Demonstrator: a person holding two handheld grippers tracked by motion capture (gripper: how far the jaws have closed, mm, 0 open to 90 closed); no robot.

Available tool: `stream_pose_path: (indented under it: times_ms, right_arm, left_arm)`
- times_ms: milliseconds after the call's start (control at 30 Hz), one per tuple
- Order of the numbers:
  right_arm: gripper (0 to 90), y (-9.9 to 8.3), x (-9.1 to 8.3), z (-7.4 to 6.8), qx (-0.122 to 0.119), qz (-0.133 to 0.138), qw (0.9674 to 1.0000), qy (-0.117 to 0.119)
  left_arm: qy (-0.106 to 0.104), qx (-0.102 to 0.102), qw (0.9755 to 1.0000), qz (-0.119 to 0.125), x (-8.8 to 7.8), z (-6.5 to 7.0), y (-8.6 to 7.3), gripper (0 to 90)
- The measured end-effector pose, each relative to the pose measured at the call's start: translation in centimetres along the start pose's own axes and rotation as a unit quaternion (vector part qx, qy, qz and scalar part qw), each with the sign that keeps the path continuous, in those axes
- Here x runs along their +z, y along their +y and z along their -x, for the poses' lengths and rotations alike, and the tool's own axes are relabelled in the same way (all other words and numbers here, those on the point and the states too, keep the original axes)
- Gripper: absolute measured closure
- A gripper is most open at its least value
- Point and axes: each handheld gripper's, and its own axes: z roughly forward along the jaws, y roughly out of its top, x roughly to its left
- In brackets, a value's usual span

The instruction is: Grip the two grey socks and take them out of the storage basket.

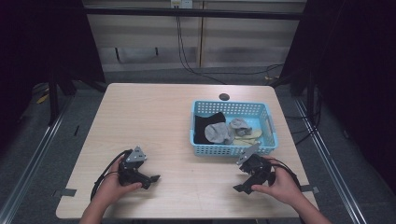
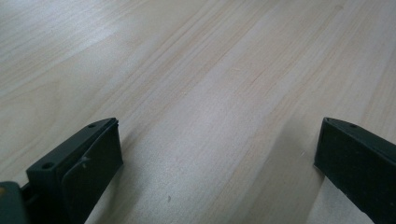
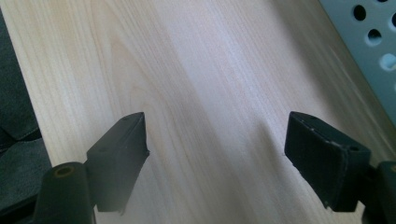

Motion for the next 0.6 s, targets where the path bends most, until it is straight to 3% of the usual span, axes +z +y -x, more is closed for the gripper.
stream_pose_path:
  times_ms: [100,133,200,600]
  right_arm:
    - [21.9,0.5,-0.3,0.0,0.003,-0.014,0.9999,0.001]
    - [22.2,0.6,-0.4,0.2,-0.007,-0.02,0.9998,-0.001]
    - [22.2,0.9,-0.7,0.2,0.0,-0.03,0.9995,-0.001]
    - [22.4,2.5,-3.1,1.0,-0.01,-0.049,0.9987,0.003]
  left_arm:
    - [0.0,0.001,1.0,0.0,0.0,0.0,0.0,0.0]
    - [0.0,0.0,1.0,0.0,0.0,0.0,0.0,0.1]
    - [0.0,0.0,1.0,0.0,0.0,0.0,0.0,0.1]
    - [0.0,0.001,1.0,0.0,0.0,0.0,0.0,0.0]
